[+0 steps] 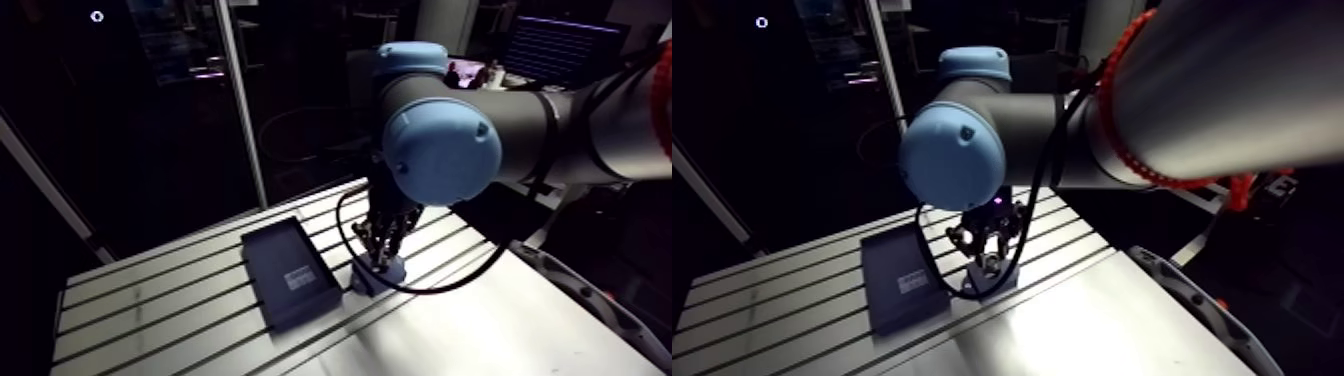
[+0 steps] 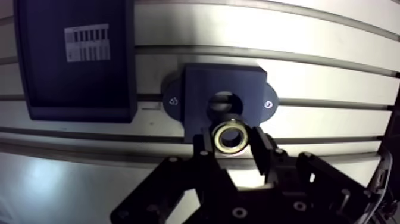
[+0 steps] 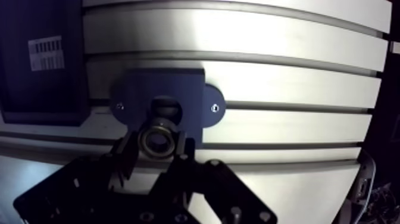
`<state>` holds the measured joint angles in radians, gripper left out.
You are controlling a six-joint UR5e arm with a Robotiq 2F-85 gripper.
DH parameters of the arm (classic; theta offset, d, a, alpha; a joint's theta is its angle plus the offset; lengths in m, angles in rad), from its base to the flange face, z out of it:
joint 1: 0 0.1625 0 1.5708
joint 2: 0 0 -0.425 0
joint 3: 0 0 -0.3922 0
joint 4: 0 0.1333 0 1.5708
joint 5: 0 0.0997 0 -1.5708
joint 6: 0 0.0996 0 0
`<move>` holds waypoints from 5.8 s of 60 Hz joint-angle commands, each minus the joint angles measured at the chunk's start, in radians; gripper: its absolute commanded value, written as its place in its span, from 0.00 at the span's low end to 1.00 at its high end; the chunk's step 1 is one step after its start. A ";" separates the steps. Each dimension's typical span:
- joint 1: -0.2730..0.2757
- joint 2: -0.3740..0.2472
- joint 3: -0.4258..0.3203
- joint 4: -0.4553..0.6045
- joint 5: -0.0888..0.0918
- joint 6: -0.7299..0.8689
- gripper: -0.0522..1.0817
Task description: Pick up the bearing and press it into the housing until flush.
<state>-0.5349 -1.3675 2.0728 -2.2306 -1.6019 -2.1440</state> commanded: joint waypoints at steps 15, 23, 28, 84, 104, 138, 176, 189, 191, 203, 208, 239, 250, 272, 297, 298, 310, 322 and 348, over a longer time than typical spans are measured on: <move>0.001 0.035 0.000 -0.042 -0.003 0.000 0.65; 0.002 0.035 0.002 -0.042 -0.003 -0.001 0.65; 0.002 0.038 0.002 -0.042 -0.002 0.003 0.65; 0.007 0.066 -0.003 -0.045 0.000 0.014 0.65; 0.010 0.073 -0.008 -0.044 0.000 0.016 0.65; 0.010 0.072 -0.006 -0.045 -0.002 0.014 0.65; 0.010 0.078 -0.004 -0.048 -0.002 0.016 0.65; 0.010 0.080 -0.004 -0.048 -0.002 0.016 0.65; 0.010 0.080 -0.004 -0.048 -0.002 0.016 0.65; 0.010 0.081 -0.004 -0.048 -0.002 0.016 0.64; 0.010 0.080 -0.005 -0.048 -0.002 0.016 0.62; 0.010 0.049 -0.022 -0.038 0.004 0.012 0.05; 0.012 0.002 -0.037 0.024 0.009 0.017 0.05; 0.015 -0.063 -0.064 0.122 0.010 0.073 0.53; 0.021 -0.042 -0.058 0.115 0.014 0.095 0.78; 0.021 -0.040 -0.058 0.113 0.014 0.097 0.79; 0.021 -0.022 -0.053 0.104 0.012 0.104 0.82; 0.021 -0.014 -0.047 0.087 0.009 0.111 0.85; 0.021 0.026 -0.038 0.036 0.006 0.108 0.89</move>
<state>-0.5141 -1.3599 2.0281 -2.1680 -1.5952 -2.0347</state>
